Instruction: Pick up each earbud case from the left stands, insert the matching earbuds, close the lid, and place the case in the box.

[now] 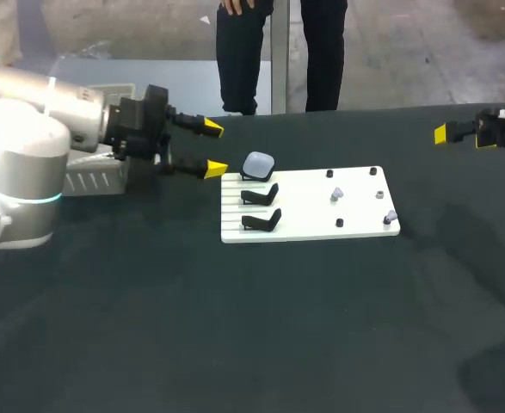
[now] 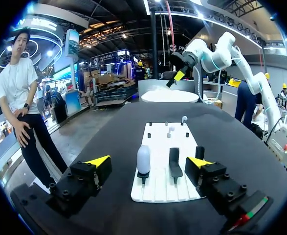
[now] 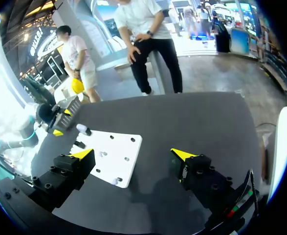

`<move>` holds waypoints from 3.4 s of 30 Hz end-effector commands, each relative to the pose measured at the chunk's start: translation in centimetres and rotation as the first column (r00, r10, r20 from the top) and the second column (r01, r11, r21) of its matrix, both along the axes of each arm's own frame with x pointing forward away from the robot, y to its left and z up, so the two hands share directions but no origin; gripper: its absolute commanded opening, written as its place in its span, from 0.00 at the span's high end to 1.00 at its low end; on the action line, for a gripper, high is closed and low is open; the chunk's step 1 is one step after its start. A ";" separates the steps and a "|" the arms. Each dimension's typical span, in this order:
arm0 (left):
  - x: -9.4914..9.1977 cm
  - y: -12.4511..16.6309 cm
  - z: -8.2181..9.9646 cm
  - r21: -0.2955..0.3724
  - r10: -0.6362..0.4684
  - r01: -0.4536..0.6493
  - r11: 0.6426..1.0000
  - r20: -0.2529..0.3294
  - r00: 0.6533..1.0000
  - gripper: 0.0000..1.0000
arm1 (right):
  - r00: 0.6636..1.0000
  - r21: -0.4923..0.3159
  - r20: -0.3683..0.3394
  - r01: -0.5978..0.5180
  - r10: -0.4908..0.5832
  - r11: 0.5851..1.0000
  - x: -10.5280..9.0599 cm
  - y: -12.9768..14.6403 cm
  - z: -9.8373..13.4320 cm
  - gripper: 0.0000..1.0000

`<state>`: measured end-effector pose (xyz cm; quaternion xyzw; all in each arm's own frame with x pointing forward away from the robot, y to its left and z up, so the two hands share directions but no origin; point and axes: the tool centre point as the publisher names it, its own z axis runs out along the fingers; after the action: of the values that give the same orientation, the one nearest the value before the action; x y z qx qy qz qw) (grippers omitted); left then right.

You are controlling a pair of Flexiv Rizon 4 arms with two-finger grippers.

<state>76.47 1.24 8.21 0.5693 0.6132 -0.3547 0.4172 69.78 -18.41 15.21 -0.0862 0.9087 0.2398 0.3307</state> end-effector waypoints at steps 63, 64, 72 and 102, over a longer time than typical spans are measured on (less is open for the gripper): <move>2.3 -6.0 -6.0 -0.014 -0.027 0.026 1.000 -0.092 0.995 0.52 | 1.000 0.002 0.001 -0.003 0.003 1.000 0.1 -0.1 -0.1 0.00; 2.3 -6.1 -6.0 -0.014 -0.028 0.027 1.000 -0.093 0.995 0.52 | 1.000 0.002 0.001 -0.003 0.003 1.000 0.1 -0.1 -0.1 0.00; 1.9 -6.2 -6.1 -0.028 -0.038 0.035 0.999 -0.103 0.994 0.56 | 1.000 0.002 0.001 -0.003 0.003 1.000 0.1 -0.1 -0.1 0.00; 1.5 -5.2 -3.7 -0.044 -0.058 0.055 0.998 -0.069 0.996 1.00 | 1.000 0.002 0.001 -0.003 0.003 1.000 0.1 -0.1 -0.1 0.00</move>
<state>78.45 -4.43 3.67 0.5650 0.6027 -0.4022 0.3947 69.78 -18.41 15.21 -0.0862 0.9087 0.2398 0.3307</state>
